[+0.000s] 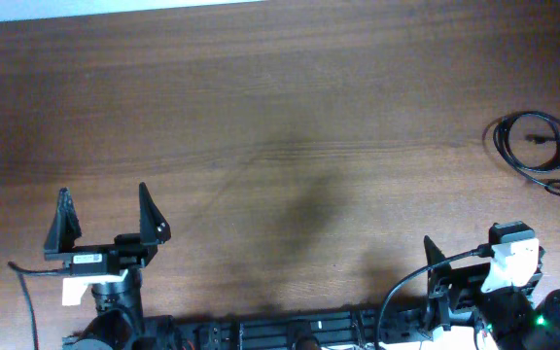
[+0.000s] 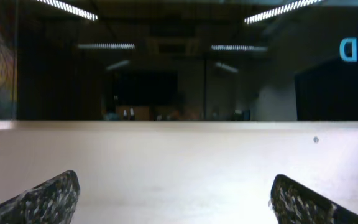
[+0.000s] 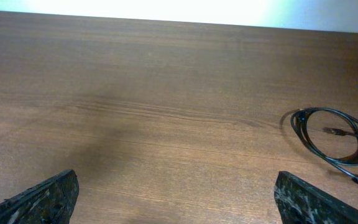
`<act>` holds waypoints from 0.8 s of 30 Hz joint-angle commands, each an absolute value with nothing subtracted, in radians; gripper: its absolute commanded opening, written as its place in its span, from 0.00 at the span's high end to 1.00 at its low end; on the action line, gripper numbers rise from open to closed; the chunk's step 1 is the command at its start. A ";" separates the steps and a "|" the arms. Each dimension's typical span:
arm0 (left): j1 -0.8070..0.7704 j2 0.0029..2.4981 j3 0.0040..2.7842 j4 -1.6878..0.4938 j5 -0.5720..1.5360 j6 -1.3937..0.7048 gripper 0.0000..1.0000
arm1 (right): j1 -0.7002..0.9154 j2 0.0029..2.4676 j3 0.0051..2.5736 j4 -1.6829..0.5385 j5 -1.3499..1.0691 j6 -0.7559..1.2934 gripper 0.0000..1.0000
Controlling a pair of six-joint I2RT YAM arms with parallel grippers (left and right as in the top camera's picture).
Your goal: Untangle cables
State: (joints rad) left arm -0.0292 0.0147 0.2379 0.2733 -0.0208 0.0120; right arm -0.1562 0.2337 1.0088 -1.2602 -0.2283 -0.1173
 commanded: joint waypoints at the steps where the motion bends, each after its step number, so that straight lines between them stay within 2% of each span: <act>1: -0.023 0.006 0.155 0.389 -0.007 0.032 0.01 | -0.149 0.231 1.004 -1.259 -0.224 -0.123 0.01; 8: -0.023 0.006 0.007 0.574 -0.007 0.031 0.01 | -0.149 0.231 1.004 -1.259 -0.224 -0.123 0.01; 16: -0.023 0.006 0.008 0.355 -0.007 0.155 0.01 | -0.149 0.231 1.004 -1.259 -0.223 -0.123 0.01; 24: -0.023 0.006 0.008 0.019 -0.022 0.186 0.01 | -0.149 0.231 1.004 -1.259 -0.224 -0.123 0.01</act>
State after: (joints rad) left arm -0.0292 0.0120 0.0101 0.0757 -0.0151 0.1577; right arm -0.1562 0.2337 1.0084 -1.2602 -0.2279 -0.1169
